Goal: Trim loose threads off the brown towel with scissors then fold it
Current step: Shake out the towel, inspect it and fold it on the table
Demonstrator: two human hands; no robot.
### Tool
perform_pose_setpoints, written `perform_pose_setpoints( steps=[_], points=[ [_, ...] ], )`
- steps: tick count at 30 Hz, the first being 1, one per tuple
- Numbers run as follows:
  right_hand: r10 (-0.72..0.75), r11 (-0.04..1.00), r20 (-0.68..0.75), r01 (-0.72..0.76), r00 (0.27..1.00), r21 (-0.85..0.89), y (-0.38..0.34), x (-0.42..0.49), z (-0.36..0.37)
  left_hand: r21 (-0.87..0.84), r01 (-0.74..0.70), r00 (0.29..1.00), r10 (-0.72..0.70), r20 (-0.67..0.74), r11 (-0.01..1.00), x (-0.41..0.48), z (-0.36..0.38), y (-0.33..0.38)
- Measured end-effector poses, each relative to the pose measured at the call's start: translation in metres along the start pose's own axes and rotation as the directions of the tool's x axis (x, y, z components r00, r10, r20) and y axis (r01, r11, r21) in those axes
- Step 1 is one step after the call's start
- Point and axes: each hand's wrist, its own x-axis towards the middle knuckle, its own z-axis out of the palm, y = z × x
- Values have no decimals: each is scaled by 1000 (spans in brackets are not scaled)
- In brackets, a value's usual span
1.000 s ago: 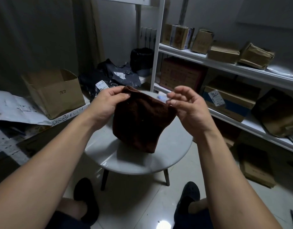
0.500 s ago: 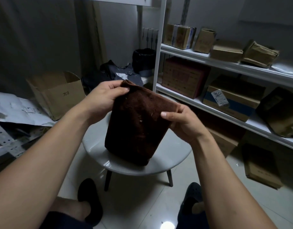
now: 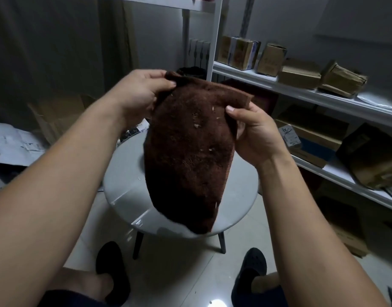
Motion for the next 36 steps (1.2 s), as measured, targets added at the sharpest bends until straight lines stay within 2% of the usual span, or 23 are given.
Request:
perform_pose_setpoints(
  steps=[4,7,10,13,15,19,21,23,25,26,27,29,30,31,33,34,36],
  points=[
    [6,981,-214,-48,977,-191,30,8,-27,98,118,991,-111,-69,988,13,3,-45],
    [-64,918,-338,-77,939,-388,51,7,-48,244,122,990,-98,-105,962,13,0,-75],
    [-107,850,-403,-126,909,-511,73,-2,-68,305,95,994,-75,-76,947,0,1,-103],
    [-102,744,-359,-169,928,-647,104,-21,-80,418,79,996,-92,9,905,-23,-8,-140],
    [-111,578,-278,-165,954,-799,128,-36,-84,510,75,990,-125,63,857,-36,-21,-170],
    [24,260,-72,-76,997,-963,180,-69,-86,799,6,974,-184,132,602,-62,-31,-216],
    [136,180,-2,-27,991,-983,194,-84,-84,831,9,958,-242,152,556,-72,-32,-226],
    [243,180,-28,-73,970,-981,190,-89,-82,842,36,942,-299,151,539,-77,-32,-228],
    [265,365,-138,-232,954,-902,179,-83,-77,832,78,953,-286,100,549,-75,-30,-228],
    [220,455,-249,-325,943,-829,174,-76,-76,813,109,966,-255,50,571,-72,-28,-227],
    [143,498,-385,-403,912,-768,173,-67,-77,795,138,975,-220,-6,591,-69,-25,-226],
    [-24,435,-589,-522,808,-734,175,-46,-86,796,140,986,-156,-58,589,-64,-17,-229],
    [-49,368,-640,-581,767,-725,177,-37,-92,825,106,991,-131,-39,555,-64,-12,-233],
    [-15,300,-668,-634,744,-713,179,-30,-97,866,49,995,-103,3,498,-67,-7,-238],
    [75,147,-679,-682,730,-717,187,-17,-108,916,-52,996,-48,77,397,-77,2,-248],
    [95,104,-673,-679,734,-727,190,-11,-111,920,-77,995,-27,94,384,-83,6,-251],
    [135,153,-650,-664,748,-732,189,-5,-111,912,-93,995,2,100,399,-97,12,-255]
  ],
)
